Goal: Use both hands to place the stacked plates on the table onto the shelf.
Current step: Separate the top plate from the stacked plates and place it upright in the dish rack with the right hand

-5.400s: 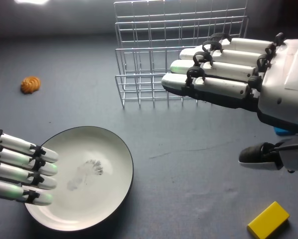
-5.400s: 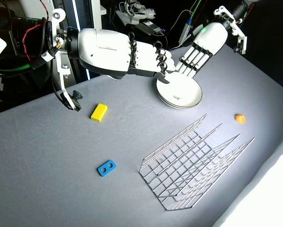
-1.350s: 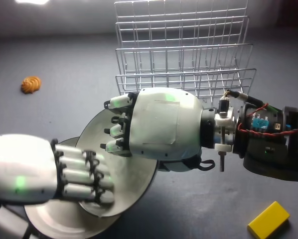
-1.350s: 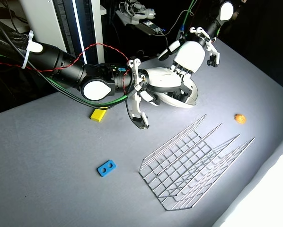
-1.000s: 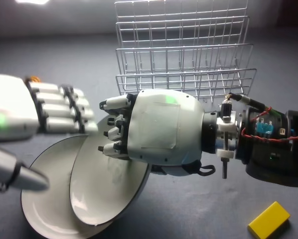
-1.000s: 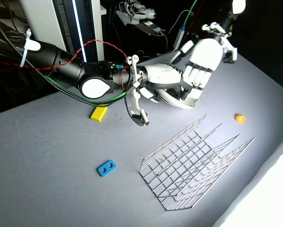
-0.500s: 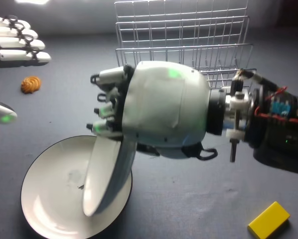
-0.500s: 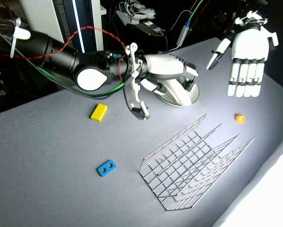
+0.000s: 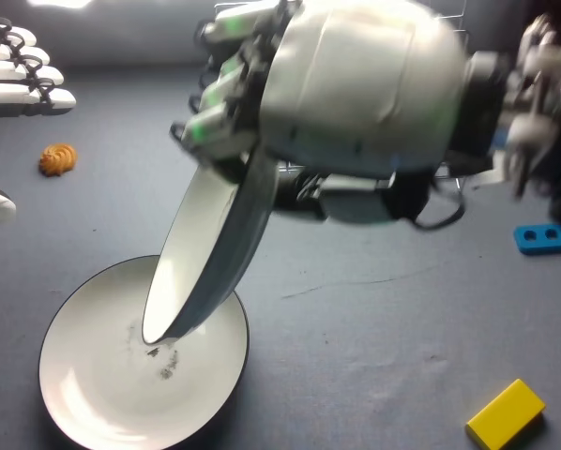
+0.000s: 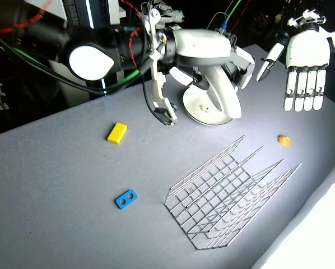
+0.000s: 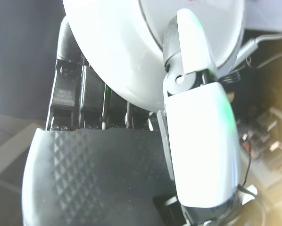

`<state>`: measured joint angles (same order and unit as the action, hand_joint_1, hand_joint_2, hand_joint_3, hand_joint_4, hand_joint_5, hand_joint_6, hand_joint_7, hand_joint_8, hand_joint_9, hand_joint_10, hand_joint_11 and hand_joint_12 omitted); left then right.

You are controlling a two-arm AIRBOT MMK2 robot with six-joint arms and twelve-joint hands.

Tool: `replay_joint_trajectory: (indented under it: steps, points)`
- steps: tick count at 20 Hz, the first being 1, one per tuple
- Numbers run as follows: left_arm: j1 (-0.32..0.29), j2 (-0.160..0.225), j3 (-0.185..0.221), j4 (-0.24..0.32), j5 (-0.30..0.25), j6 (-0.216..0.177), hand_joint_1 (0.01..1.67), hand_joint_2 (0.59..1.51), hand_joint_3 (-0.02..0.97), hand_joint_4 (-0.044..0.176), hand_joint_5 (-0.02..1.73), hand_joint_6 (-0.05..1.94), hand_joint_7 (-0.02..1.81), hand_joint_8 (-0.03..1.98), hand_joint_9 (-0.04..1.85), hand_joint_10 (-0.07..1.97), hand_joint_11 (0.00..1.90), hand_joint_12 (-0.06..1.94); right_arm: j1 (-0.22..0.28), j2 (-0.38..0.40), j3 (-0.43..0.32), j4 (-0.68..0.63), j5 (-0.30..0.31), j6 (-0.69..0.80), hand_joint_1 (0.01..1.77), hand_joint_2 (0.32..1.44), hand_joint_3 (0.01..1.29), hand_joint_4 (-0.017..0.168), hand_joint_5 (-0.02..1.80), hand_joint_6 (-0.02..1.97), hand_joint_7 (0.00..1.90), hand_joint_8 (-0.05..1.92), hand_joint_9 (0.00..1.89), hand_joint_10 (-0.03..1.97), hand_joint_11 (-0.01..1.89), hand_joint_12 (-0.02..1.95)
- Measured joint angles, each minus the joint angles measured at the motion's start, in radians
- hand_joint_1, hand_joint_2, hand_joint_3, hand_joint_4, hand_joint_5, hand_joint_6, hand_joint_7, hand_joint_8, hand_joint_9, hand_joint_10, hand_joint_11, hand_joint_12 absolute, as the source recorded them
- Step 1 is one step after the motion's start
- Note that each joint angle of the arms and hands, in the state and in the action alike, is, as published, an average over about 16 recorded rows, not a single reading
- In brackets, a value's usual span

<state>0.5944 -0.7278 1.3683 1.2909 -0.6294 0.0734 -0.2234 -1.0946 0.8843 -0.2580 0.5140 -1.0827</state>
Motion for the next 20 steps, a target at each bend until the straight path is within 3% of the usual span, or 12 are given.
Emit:
replay_joint_trajectory:
  steps: [5,9,20]
  points:
    - [0.011,0.001,0.003,0.006,-0.029,0.000,0.02,1.147,0.020,0.001,0.13,0.02,0.11,0.02,0.07,0.01,0.04,0.03,0.084,0.059,-0.010,0.055,-0.066,0.123,1.15,1.08,0.01,-0.002,0.75,1.26,0.88,1.24,0.88,0.57,0.46,1.34]
    - [0.029,0.002,0.007,0.027,-0.091,-0.001,0.02,1.147,0.020,0.001,0.14,0.02,0.12,0.02,0.08,0.01,0.04,0.04,0.144,0.082,0.011,0.124,-0.124,0.214,1.15,1.08,0.01,-0.002,0.75,1.25,0.89,1.23,0.88,0.58,0.47,1.32]
    - [0.080,-0.001,0.010,0.080,-0.380,-0.001,0.02,1.147,0.021,0.001,0.14,0.02,0.13,0.02,0.09,0.01,0.03,0.09,0.231,0.066,0.129,0.371,-0.265,0.305,1.16,1.08,0.01,-0.005,0.74,1.23,0.91,1.22,0.90,0.59,0.48,1.32]
